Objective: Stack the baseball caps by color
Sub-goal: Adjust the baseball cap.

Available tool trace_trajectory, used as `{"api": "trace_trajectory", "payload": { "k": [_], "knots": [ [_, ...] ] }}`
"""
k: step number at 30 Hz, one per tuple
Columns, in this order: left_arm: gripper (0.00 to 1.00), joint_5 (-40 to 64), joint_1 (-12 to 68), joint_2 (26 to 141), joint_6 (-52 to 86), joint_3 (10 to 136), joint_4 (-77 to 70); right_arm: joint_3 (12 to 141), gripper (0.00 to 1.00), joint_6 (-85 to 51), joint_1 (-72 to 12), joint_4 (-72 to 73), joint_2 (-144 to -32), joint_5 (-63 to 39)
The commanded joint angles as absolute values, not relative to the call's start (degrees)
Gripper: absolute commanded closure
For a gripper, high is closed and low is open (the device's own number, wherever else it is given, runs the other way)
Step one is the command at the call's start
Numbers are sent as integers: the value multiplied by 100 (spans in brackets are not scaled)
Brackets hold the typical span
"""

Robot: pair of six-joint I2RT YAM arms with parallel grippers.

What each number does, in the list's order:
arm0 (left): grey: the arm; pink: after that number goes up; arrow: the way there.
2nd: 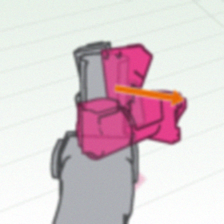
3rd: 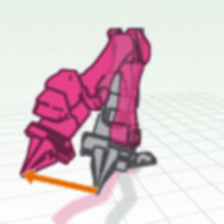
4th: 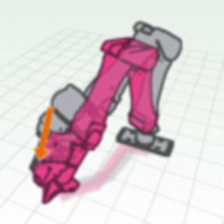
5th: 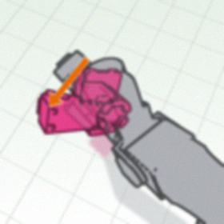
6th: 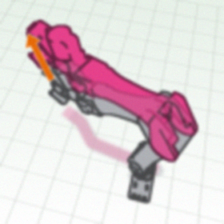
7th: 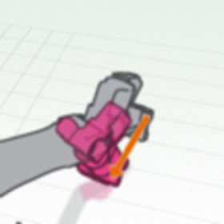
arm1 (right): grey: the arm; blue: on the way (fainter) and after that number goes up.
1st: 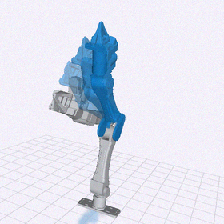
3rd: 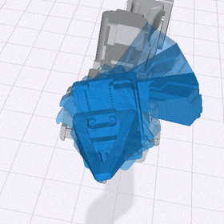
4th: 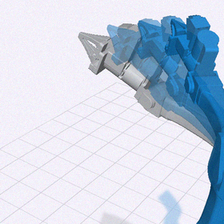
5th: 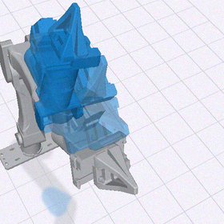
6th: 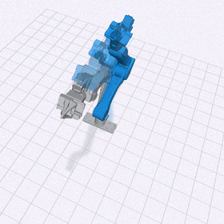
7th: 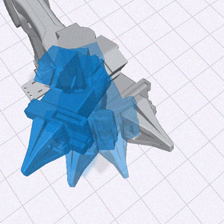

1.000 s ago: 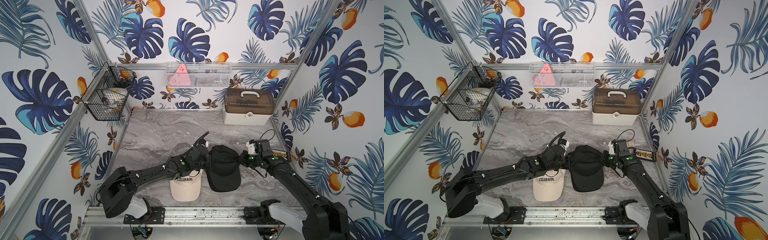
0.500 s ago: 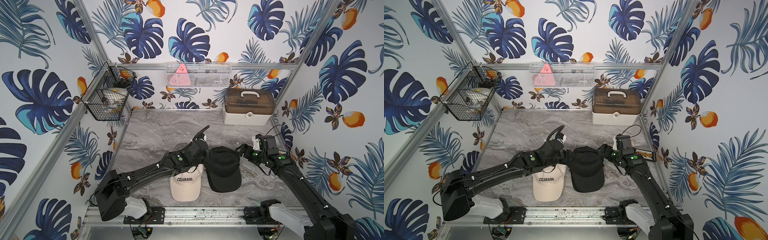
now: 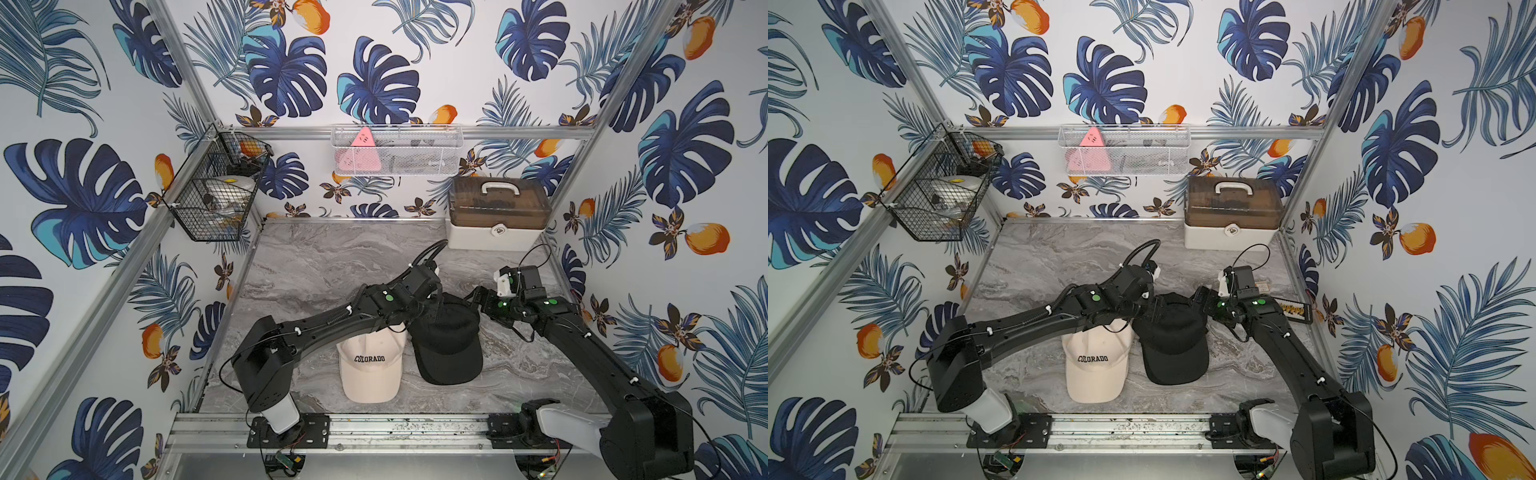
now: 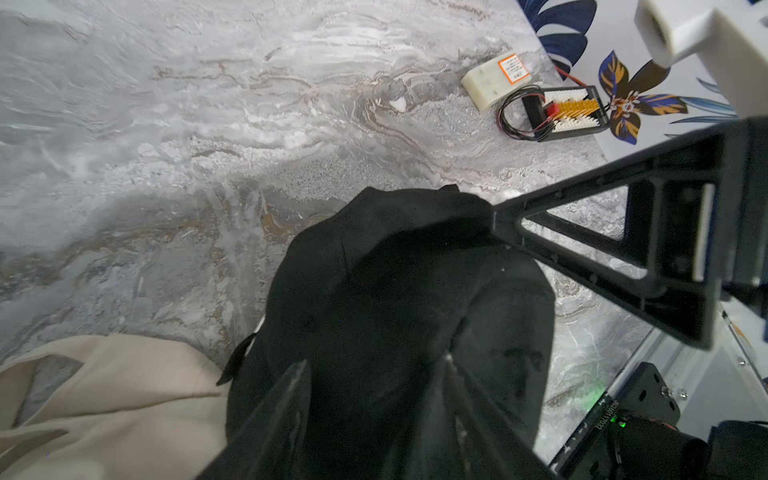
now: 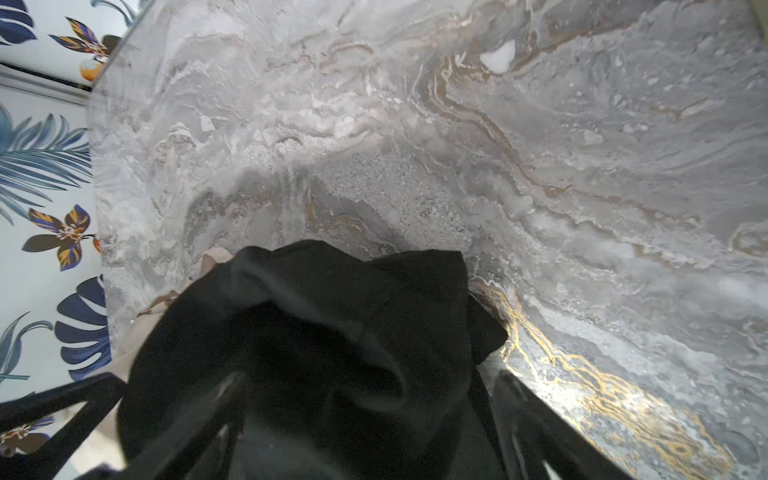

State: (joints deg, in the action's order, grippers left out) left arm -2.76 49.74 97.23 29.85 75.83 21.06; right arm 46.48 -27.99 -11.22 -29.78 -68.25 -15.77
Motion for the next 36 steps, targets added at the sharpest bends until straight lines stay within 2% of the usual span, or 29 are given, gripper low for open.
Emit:
{"api": "trace_trajectory", "payload": {
  "k": [1, 11, 19, 25, 27, 32, 36],
  "knots": [
    [45, -95, 4908, 10037, 2872, 7656, 1927, 4428, 6, -2934, -1121, -2776, -6792, -1512],
    [49, 245, 4761, 10677, 2746, 7636, 1139, 3482, 10, -3517, -1116, -2313, -6556, -1548],
    [49, 258, 4706, 10456, 2821, 7235, 916, 3311, 12, -3621, -1122, -2154, -6592, -1618],
    [48, 223, 4676, 10353, 2830, 7307, 1075, 3731, 5, -3482, -1116, -2476, -6591, -1696],
    [44, 173, 4668, 10236, 2839, 7312, 1107, 3914, 0, -3433, -1116, -2683, -6459, -1644],
    [26, 71, 4664, 9922, 2778, 7436, 1271, 4345, 0, -3267, -1116, -3075, -6060, -1266],
    [21, -74, 4659, 9553, 2696, 7541, 1457, 4753, 0, -3051, -1116, -3335, -5895, -848]
  ]
}}
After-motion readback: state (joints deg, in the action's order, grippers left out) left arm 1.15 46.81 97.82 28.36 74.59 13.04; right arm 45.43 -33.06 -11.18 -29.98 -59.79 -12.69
